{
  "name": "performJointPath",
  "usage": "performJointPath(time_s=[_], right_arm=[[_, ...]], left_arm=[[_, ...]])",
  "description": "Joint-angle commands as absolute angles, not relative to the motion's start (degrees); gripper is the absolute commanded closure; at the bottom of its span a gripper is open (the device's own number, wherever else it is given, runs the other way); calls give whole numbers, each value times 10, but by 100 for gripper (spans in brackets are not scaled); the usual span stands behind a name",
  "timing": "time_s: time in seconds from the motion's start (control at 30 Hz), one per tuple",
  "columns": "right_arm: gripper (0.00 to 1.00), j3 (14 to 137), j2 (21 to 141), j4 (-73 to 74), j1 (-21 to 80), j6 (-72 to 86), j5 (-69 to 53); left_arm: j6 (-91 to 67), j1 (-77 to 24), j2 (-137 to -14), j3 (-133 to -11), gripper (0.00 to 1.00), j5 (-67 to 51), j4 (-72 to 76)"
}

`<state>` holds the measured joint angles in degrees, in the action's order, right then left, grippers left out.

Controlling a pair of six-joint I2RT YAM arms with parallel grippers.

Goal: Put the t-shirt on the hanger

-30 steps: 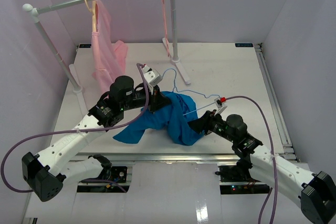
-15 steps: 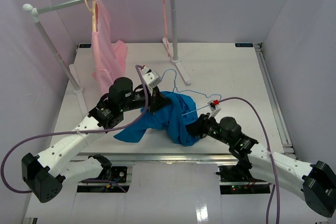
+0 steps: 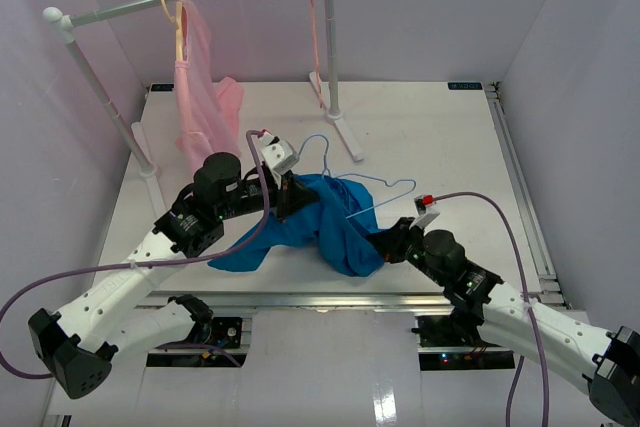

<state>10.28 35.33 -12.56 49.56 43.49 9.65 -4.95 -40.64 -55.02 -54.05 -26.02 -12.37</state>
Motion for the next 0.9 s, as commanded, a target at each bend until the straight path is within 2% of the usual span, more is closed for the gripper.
performJointPath(time_s=[0.0, 0.23, 0.67, 0.8, 0.87], right_arm=[[92, 117, 341, -69, 496, 400, 244], [92, 179, 344, -22, 494, 350, 326], [92, 287, 339, 85, 471, 302, 387], [92, 334, 353, 91, 470, 242, 361], [92, 361, 375, 87, 470, 204, 304]], left_arm=[[-13, -408, -499, -573, 100, -248, -171], [26, -408, -486, -570, 100, -311, -232], [96, -408, -480, -591, 100, -238, -331], [115, -408, -480, -600, 100, -229, -360], [114, -408, -490, -602, 100, -244, -362]])
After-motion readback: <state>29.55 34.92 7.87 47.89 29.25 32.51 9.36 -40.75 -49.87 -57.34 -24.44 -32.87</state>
